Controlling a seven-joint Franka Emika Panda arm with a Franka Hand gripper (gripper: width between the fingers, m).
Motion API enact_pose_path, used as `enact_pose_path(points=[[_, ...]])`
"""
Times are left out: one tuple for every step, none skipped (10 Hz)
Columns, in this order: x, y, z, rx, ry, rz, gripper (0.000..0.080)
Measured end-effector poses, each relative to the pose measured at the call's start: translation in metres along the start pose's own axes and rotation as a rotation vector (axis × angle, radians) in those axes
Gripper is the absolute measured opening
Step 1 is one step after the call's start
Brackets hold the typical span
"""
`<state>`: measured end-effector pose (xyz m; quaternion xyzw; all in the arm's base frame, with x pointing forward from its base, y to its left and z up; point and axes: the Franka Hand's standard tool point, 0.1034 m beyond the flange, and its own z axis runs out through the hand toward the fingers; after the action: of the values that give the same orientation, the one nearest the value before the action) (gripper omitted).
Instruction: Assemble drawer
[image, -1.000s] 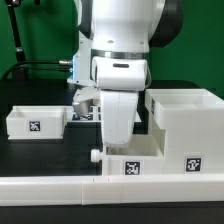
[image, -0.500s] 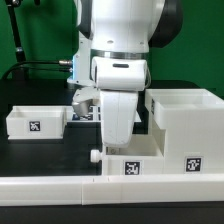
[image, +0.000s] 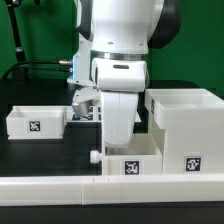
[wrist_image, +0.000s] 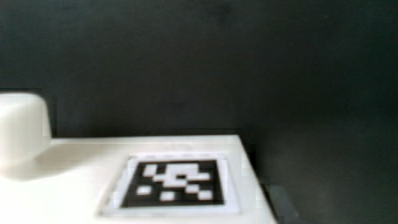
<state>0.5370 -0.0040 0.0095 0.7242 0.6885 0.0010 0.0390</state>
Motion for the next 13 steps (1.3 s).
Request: enact_pose_path(points=[[0.0,0.0001,0.0,0.0,0.0,0.001,0.0042],[-0.0001,0.0001,0.0,0.0,0.0,0.001,0.0042],[-0.0002,0.0001,0.0,0.0,0.0,0.002,0.0042],[0.0006,0.0002,-0.0001,0.0,0.0,0.001,0.0042],[0.0018,0.0003,-0.0003,0.001,0.0,0.003,0.0042],[0.0027,0.0007,-0.0004,0.005,-0.002,0.005,0.0043],[0.0032,0.0009,-0.0003,0.017,-0.005,0.007,0.0043],[0.0019,0.0018,-0.0005,0.024,-0.008,0.009,0.0044],[0.0009,0.0014,-0.0003,0.025,-0.008,0.012,0.0044],[0.0009,0.0014,-0.0002,0.025,-0.008,0.012,0.0044],[0.0008,0.0014,-0.0002,0.025,-0.008,0.012,0.0044],[0.0016,0.0011,-0.0002,0.025,-0.008,0.008,0.0044],[0.0045,-0.0005,0.0001,0.026,-0.015,-0.011,0.0044]])
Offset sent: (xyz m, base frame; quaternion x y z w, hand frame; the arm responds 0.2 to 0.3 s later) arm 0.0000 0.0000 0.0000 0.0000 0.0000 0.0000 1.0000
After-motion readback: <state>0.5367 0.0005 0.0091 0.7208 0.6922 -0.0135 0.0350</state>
